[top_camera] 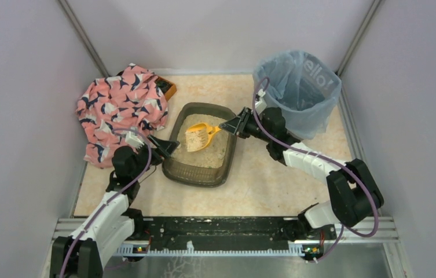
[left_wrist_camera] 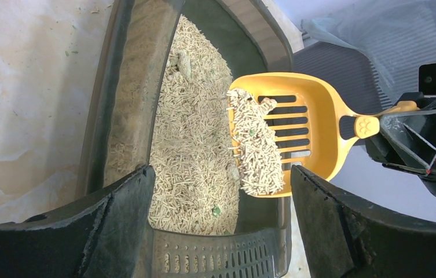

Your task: Clean the litter box

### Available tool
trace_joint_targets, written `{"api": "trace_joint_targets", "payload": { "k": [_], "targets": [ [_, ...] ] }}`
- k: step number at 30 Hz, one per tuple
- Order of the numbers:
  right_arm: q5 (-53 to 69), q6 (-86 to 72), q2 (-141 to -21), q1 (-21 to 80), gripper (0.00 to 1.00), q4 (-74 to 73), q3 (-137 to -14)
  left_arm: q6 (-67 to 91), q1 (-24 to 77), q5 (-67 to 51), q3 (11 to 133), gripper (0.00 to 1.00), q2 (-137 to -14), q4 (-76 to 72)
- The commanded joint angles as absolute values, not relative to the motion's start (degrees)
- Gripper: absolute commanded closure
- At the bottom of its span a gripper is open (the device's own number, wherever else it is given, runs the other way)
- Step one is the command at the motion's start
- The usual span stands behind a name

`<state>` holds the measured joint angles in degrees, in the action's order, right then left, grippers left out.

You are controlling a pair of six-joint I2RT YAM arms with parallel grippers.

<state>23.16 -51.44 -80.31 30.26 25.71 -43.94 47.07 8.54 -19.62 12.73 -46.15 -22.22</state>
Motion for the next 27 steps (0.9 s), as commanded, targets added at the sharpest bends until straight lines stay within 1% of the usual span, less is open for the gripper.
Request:
{"api": "trace_joint_targets", "payload": {
  "k": [1,4,8,10,13,15,18,21,24,27],
  "targets": [
    [21.7,-51.86,-79.32,30.95,1.0,31.79,-45.31,46.59,8.79,-20.79,14.73,0.08,-47.15,-23.75],
    [22.57,-50.65,-81.82,33.48,1.0,31.48,-47.25,46.92,8.79,-21.09,14.45,0.08,-47.08,-23.83],
    [19.39,-50.23,-81.61,32.35,1.0,32.59,-45.58,45.93,8.79,-20.93,15.11,0.08,-46.77,-22.24],
    [20.98,-50.16,-82.67,32.43,1.0,32.33,-46.28,45.82,8.79,-20.26,15.01,0.08,-45.98,-21.91],
    [19.47,-50.84,-81.88,31.54,1.0,34.03,-44.63,45.4,8.79,-19.15,14.72,0.08,-45.52,-21.87],
    [21.98,-50.56,-83.29,32.62,1.0,33.9,-46.31,45.49,8.75,-18.85,14.57,0.08,-45.37,-21.65],
    [19.39,-51.98,-82.46,32.06,1.0,35.77,-44.62,45.7,8.74,-19.4,14.27,0.08,-46.1,-22.99],
    [21.87,-53.08,-84.76,33.79,1.0,37.71,-45.43,45.89,8.79,-20.07,14.48,0.08,-46.48,-22.58],
    [15.25,-57.11,-82.53,33.34,1.0,43.35,-39.05,45.73,8.78,-20.41,14.74,0.08,-47.26,-23.0],
    [10.62,-60.77,-82.84,36.44,1.0,48.56,-35.09,45.07,8.79,-20.85,15.24,0.08,-46.85,-22.01]
  ]
}}
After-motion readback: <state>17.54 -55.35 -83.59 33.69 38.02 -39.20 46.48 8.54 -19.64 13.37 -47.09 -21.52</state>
